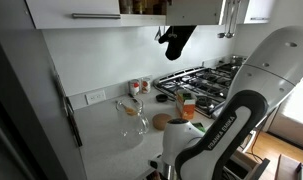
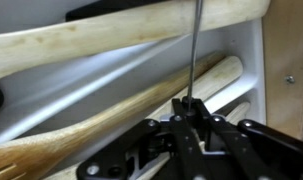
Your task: Remove two skewers from the open drawer and put them in the glass jar
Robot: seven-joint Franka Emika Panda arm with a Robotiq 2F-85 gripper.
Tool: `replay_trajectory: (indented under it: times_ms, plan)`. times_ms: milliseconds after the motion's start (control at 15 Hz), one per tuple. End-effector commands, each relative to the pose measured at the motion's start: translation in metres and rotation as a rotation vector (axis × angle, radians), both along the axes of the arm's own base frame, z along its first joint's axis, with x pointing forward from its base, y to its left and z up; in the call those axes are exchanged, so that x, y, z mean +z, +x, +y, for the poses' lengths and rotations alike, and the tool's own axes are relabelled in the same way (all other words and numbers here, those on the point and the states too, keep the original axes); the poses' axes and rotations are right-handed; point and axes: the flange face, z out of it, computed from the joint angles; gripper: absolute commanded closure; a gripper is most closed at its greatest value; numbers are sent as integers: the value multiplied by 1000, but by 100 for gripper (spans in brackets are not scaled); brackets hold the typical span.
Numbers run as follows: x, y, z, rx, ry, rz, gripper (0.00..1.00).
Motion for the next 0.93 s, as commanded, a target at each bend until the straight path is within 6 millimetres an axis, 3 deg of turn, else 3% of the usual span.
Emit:
replay_trajectory:
  times_ms: [0,133,200,267,333,400,467,600,867]
  plan:
    - [0,0,0,14,-10,3,65]
    - [1,0,0,17,-11,0,66]
    - [1,0,0,18,-12,-1,49]
    - [1,0,0,20,-10,-2,49]
    - [1,0,0,21,-10,-2,78]
    - [0,0,1,21,-9,-3,87]
    - [0,0,1,22,-9,-3,87]
    - [1,0,1,23,-8,-5,100]
    - [5,0,1,25,-6,-14,96]
